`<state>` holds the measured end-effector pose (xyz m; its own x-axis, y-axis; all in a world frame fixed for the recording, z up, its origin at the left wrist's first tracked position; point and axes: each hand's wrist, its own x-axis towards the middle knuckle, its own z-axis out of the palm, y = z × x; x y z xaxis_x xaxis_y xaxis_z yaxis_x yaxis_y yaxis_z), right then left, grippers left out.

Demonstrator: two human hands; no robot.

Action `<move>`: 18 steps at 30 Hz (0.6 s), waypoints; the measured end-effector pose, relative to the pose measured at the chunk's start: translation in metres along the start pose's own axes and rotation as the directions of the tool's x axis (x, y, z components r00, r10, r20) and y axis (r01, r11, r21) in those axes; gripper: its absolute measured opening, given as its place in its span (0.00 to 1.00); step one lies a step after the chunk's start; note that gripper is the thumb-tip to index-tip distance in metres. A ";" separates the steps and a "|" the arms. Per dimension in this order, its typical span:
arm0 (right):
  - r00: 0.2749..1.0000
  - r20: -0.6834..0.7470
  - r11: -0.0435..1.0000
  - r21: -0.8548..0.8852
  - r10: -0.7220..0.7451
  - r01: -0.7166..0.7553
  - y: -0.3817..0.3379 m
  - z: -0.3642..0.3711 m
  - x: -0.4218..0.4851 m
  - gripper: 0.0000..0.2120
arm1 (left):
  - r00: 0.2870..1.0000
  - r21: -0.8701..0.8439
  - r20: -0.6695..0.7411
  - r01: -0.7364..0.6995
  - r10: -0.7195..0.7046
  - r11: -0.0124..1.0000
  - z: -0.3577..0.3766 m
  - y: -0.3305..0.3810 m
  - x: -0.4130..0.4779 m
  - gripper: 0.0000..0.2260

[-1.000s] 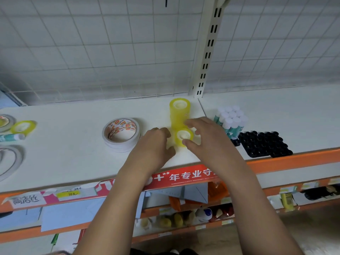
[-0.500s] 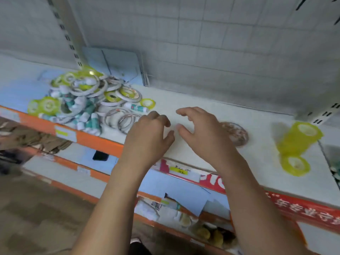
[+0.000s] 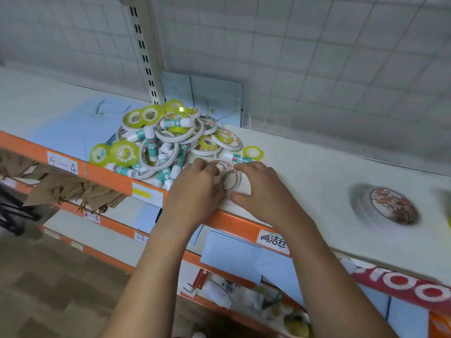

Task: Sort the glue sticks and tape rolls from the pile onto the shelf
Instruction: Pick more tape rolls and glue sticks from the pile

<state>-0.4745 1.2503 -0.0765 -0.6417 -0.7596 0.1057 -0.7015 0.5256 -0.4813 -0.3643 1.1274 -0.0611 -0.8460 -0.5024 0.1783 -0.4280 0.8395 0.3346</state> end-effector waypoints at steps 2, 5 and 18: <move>0.999 0.036 0.999 -0.005 0.039 -0.039 0.000 0.006 0.002 0.37 | 0.996 -0.009 0.055 -0.069 0.069 0.998 0.002 -0.006 0.008 0.18; 0.996 0.054 0.997 0.031 0.067 -0.069 0.001 0.009 0.003 0.39 | 0.981 -0.042 0.143 -0.128 0.132 0.991 0.003 -0.012 0.018 0.23; 0.992 -0.025 0.991 -0.045 0.127 -0.128 0.011 -0.018 -0.007 0.36 | 0.961 -0.025 0.216 -0.171 0.172 0.985 0.013 -0.014 0.045 0.30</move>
<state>-0.4833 1.2685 -0.0673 -0.7332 -0.6768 0.0653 -0.6268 0.6356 -0.4508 -0.4007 1.0955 -0.0694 -0.9554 -0.2938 0.0287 -0.2694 0.9075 0.3224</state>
